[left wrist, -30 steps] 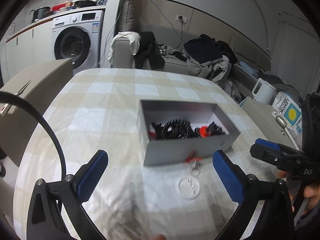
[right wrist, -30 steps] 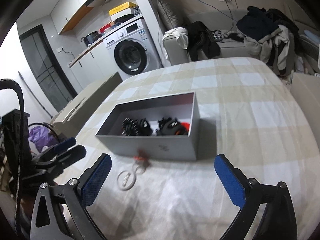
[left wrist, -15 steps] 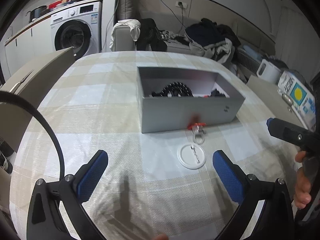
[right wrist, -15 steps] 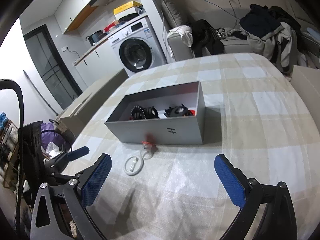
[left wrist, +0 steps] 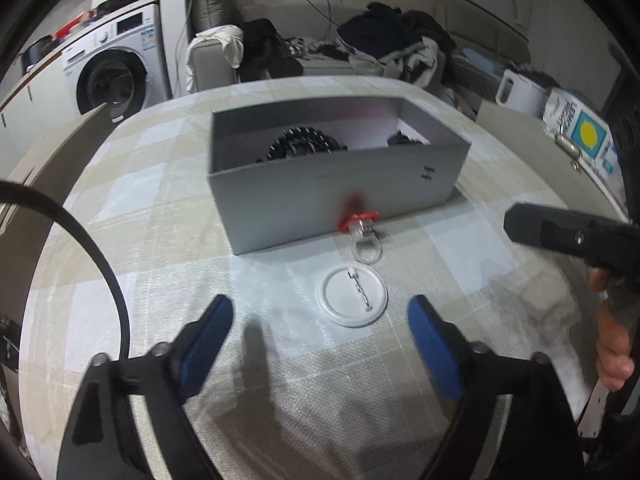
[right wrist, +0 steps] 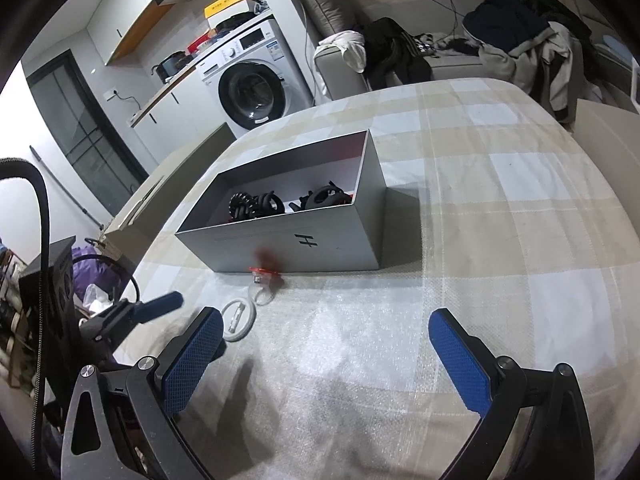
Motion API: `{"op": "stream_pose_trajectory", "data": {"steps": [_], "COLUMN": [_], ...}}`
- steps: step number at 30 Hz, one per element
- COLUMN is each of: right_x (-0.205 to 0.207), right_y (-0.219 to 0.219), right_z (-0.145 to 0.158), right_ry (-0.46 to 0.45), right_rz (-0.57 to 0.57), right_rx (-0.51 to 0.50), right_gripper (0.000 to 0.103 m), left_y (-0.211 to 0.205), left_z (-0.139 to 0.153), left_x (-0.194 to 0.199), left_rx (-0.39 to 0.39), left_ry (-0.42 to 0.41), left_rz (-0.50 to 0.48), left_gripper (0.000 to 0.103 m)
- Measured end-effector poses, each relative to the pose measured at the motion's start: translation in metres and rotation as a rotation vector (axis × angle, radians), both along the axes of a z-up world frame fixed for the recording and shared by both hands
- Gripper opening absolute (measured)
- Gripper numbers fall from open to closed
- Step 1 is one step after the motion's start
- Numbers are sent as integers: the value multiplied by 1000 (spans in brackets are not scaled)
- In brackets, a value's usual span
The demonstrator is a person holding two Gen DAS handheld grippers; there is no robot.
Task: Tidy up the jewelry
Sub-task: 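Withdraw both tools from the box toward the remaining items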
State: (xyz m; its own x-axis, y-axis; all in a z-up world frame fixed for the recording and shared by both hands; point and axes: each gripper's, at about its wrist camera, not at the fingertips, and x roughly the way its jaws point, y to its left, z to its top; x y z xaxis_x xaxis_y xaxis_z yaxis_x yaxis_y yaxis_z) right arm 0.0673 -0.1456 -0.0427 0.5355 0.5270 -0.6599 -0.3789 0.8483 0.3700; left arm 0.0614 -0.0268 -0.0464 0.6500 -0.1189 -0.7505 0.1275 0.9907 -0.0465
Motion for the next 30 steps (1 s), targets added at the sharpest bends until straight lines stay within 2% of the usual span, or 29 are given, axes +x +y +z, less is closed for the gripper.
{"op": "stream_pose_trajectory", "data": {"steps": [1,6,8,13,15,16,18,20,30], "right_x": [0,0,0,1,1,1,1,0,-1], "right_y": [0,0,1,1,2,2,2,3,3], "right_z": [0,-2,-2,-3,-4,-4,-4,-3,-2], "right_ry": [1,5,7,13,18,20,20,19,17], "right_rz": [0,-1,-2,-4,-4,-4,-3,-2,-8], "right_rx": [1,-5,-9,-13,-16,-16,-17,-20,-27], "right_gripper": [103,103,103,103,103,103,103,103,103], "left_y": [-1,-2,-2,-7,-8,-8,-6,-4,1], "left_z": [-1,-4,-4,-3,-2,-2,-1,0,5], "left_x": [1,5,7,7,5,5,5,5,4], "left_rx": [-1,-3,10,26,19,18,4,-14,-82], "left_ry": [11,32,36,35,32,31,29,20,12], "left_rz": [-8,-24,-29,-54,-67,-68,-72,-72,-69], "left_gripper": [74,69,61,50,41,34,31,22,21]}}
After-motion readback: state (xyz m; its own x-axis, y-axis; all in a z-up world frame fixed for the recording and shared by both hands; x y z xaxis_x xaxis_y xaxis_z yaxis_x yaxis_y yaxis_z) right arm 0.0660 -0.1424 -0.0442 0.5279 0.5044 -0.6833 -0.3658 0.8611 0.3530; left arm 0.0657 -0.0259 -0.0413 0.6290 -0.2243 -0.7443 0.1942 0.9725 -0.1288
